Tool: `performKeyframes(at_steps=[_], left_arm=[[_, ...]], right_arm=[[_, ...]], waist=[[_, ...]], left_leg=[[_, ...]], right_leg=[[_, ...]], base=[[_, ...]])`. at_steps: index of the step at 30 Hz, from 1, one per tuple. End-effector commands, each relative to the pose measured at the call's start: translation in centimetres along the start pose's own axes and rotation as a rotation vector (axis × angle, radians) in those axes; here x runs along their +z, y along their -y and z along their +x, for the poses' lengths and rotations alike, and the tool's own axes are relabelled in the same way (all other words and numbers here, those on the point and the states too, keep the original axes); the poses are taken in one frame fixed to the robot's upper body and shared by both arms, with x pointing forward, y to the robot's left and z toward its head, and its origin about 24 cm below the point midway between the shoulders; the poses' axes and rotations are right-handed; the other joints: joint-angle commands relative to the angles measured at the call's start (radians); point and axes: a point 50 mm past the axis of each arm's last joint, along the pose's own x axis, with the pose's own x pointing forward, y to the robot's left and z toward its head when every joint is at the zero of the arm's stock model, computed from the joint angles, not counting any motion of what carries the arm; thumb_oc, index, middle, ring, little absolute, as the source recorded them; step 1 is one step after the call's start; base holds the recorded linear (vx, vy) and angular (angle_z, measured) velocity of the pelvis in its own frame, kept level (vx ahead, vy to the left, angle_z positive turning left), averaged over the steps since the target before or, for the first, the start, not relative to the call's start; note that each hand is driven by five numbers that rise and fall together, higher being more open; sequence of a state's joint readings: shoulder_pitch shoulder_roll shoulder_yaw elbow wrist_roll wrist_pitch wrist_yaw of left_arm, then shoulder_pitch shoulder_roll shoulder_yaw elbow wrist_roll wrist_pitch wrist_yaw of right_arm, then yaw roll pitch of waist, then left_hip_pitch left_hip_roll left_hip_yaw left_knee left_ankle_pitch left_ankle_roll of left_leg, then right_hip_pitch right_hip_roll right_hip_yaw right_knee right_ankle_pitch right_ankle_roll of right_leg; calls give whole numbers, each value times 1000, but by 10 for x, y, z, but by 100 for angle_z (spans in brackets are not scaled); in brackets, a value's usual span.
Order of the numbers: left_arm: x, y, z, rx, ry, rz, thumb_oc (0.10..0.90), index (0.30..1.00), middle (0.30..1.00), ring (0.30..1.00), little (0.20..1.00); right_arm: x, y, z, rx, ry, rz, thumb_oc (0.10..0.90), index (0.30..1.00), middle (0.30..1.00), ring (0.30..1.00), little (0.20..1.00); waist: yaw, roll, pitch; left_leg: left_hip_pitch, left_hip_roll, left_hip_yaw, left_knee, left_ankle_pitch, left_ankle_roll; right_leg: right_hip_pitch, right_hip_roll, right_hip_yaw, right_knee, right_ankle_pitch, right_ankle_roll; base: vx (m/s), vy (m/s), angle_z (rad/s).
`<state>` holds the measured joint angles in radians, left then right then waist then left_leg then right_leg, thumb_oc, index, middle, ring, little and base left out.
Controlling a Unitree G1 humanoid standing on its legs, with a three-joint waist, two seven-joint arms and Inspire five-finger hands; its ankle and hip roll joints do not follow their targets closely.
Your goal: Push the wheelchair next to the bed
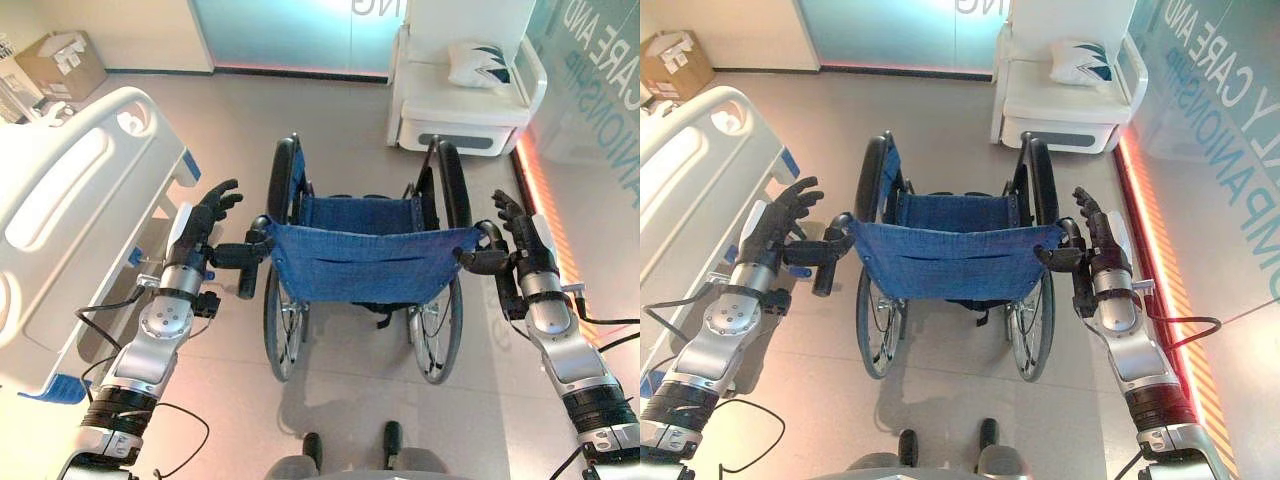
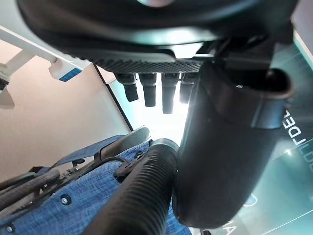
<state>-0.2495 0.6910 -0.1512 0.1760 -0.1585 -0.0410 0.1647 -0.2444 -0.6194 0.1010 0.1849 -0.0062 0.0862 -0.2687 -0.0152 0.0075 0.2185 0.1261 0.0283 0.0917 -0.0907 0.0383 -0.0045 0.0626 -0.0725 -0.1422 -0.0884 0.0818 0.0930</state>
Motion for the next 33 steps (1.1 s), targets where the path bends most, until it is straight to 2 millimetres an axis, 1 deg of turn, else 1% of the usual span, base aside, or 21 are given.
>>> performKeyframes(at_steps=[1, 9, 13, 15, 18, 21, 22, 25, 29, 31, 33], left_arm=[[20, -27, 19, 100, 53, 142, 800, 900, 900, 900, 900], [2, -9, 21, 61, -57, 117, 800, 900, 900, 900, 900], [2, -8, 20, 60, -57, 104, 800, 900, 900, 900, 900], [2, -8, 18, 60, -55, 103, 800, 900, 900, 900, 900], [2, -9, 17, 62, -55, 107, 800, 900, 900, 900, 900], [4, -15, 18, 68, -57, 117, 800, 900, 900, 900, 900], [4, -17, 18, 69, -58, 118, 800, 900, 900, 900, 900], [6, -22, 20, 60, -61, 135, 800, 900, 900, 900, 900], [8, -25, 27, 45, -68, 157, 800, 900, 900, 900, 900], [9, -25, 29, 39, -72, 163, 800, 900, 900, 900, 900], [8, -25, 32, 23, -94, 189, 800, 900, 900, 900, 900]], right_arm=[[39, 58, 20, -306, 166, -202, 800, 900, 900, 900, 900], [57, 54, 20, -383, 244, -234, 800, 900, 900, 900, 900], [58, 57, 20, -379, 227, -254, 800, 900, 900, 900, 900], [52, 59, 20, -363, 189, -273, 800, 900, 900, 900, 900], [39, 57, 22, -283, 85, -307, 800, 900, 900, 900, 900], [15, 53, 23, -136, -110, -319, 800, 900, 900, 900, 900], [12, 52, 23, -110, -134, -319, 800, 900, 900, 900, 900], [-9, 47, 23, -13, -288, -288, 800, 900, 900, 900, 900], [-25, 47, 27, 35, -456, -270, 800, 900, 900, 900, 900], [-28, 48, 27, 43, -494, -276, 800, 900, 900, 900, 900], [-38, 55, 29, 48, -595, -303, 800, 900, 900, 900, 900]], waist=[[-16, 19, -23], [-23, 21, -13], [-26, 24, -11], [-27, 25, -8], [-28, 23, -5], [-28, 16, 3], [-28, 15, 4], [-24, 8, 9], [-16, 1, 17], [-14, -1, 19], [-4, -6, 20]], left_leg=[[-83, -58, 15, 103, -105, 47], [-93, -63, 20, 121, -110, 49], [-95, -64, 21, 125, -111, 49], [-96, -64, 24, 126, -112, 48], [-100, -65, 25, 129, -112, 48], [-106, -63, 30, 130, -109, 47], [-107, -63, 30, 130, -108, 47], [-109, -59, 38, 133, -107, 46], [-111, -55, 44, 137, -109, 44], [-111, -55, 44, 138, -109, 44], [-111, -54, 45, 142, -110, 43]], right_leg=[[-71, 34, 16, 165, -129, 5], [-79, 37, 25, 174, -129, 6], [-82, 38, 28, 178, -131, 5], [-84, 39, 29, 180, -133, 5], [-90, 39, 30, 184, -133, 5], [-97, 37, 27, 188, -131, 5], [-98, 37, 26, 189, -131, 5], [-101, 35, 22, 194, -128, 3], [-104, 32, 17, 200, -128, 3], [-103, 32, 15, 200, -127, 3], [-98, 29, 8, 198, -125, 2]], base=[[-36, -1, 3], [-10, 1, 0], [-10, 19, -6], [-20, 20, -7], [-32, 5, -3], [-48, -8, -3], [-35, -15, -1], [-10, -5, -1], [-6, -8, 0], [0, 0, 0], [-4, -42, 1]])
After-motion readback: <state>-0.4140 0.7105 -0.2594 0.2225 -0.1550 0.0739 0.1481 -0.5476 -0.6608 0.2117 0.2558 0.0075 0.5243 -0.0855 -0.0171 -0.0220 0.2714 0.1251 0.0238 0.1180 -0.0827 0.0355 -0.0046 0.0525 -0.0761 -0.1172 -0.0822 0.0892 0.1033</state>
